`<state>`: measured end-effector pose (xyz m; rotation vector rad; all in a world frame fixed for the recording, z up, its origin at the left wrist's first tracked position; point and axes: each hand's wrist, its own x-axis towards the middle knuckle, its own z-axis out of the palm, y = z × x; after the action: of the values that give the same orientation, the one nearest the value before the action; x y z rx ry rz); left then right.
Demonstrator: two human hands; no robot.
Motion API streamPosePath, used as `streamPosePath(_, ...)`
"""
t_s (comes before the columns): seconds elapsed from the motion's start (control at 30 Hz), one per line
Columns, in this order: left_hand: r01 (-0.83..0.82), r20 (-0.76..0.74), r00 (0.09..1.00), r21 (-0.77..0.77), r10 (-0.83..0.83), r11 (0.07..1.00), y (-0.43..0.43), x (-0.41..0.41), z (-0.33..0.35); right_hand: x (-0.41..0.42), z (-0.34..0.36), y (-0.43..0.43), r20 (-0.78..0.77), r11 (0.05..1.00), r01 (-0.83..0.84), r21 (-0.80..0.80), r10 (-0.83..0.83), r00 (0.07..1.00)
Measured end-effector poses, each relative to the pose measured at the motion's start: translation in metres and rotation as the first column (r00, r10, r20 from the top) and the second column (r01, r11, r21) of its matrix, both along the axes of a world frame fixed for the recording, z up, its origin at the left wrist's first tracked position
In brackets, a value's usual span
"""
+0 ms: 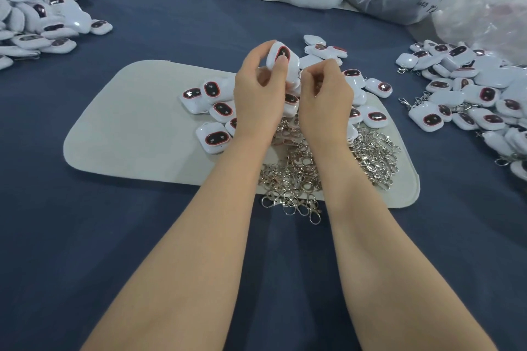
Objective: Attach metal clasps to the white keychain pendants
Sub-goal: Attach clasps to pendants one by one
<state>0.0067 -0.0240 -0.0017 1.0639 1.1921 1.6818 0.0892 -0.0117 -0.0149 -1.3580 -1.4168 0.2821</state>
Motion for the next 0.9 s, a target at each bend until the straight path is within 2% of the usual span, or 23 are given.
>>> streamPosePath(0.13,0.001,-0.091,0.996,0.063,0.005,0.998,0.000,0.000,0.001,-0.001,-0.003,0.000,0.064,0.999,-0.028,-0.017,0.029,0.998)
streamPosePath(0.23,-0.003,-0.171,0.985,0.095,0.019,0.996,0.000,0.002,0.001,0.000,-0.003,-0.001,0.035,0.998,-0.038,-0.041,0.039,0.999)
streamPosePath(0.37,-0.040,-0.187,0.981,0.074,0.053,0.996,0.001,0.003,-0.004,0.000,0.001,0.000,0.042,0.994,-0.038,-0.098,0.043,0.998)
streamPosePath(0.57,-0.052,-0.285,0.955,0.106,0.080,0.993,0.002,0.000,-0.005,0.006,0.011,0.000,-0.118,0.966,-0.198,-0.166,0.179,0.977)
streamPosePath(0.63,-0.048,-0.248,0.966,0.099,0.072,0.994,0.002,-0.001,-0.003,0.008,0.011,0.000,-0.215,0.963,-0.196,-0.183,0.155,0.964)
streamPosePath(0.7,-0.060,-0.201,0.977,0.081,0.075,0.995,0.002,-0.001,-0.002,0.009,0.012,0.003,-0.360,0.983,-0.099,-0.157,0.036,0.932)
streamPosePath(0.73,-0.070,-0.187,0.979,0.070,0.082,0.995,0.003,-0.001,-0.002,0.011,0.014,0.005,-0.482,0.989,-0.040,-0.144,-0.034,0.876)
streamPosePath(0.77,-0.080,-0.180,0.980,0.060,0.089,0.995,0.004,0.000,-0.003,0.016,0.017,0.007,-0.652,0.992,-0.008,-0.125,-0.077,0.754)
streamPosePath(0.83,-0.100,-0.151,0.983,0.036,0.104,0.994,0.004,0.000,-0.004,0.027,0.022,0.008,-0.937,0.999,-0.030,-0.044,-0.031,0.349)
streamPosePath(0.87,-0.109,-0.127,0.986,0.017,0.110,0.994,0.005,0.000,-0.004,0.033,0.024,0.007,-0.980,0.999,-0.035,-0.015,-0.008,0.201)
streamPosePath(0.9,-0.120,-0.105,0.987,-0.002,0.119,0.993,0.006,0.000,-0.005,0.037,0.025,0.006,-0.989,0.999,-0.041,-0.014,-0.008,0.148)
